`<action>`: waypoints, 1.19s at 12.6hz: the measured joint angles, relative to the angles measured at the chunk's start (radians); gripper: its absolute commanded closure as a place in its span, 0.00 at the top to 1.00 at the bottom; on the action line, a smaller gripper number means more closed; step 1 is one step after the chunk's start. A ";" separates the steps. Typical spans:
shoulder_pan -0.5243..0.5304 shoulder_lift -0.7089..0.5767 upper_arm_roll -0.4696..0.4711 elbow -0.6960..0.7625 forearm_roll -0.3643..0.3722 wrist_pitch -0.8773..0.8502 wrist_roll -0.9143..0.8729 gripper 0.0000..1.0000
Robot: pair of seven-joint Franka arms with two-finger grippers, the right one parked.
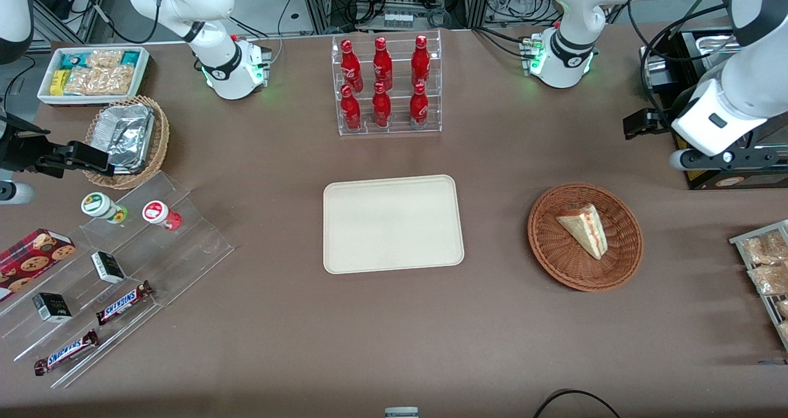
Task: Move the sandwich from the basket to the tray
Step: 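Move the left gripper over the wrapped sandwich in the wicker basket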
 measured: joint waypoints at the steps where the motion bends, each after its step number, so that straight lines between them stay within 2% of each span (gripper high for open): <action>1: 0.000 0.000 0.000 0.007 0.000 -0.004 0.000 1.00; 4: 0.000 0.002 0.002 0.005 -0.011 -0.002 -0.015 1.00; 6: 0.000 0.018 0.002 -0.027 -0.014 0.041 -0.091 1.00; 15: 0.006 0.064 0.010 -0.405 -0.018 0.557 -0.146 1.00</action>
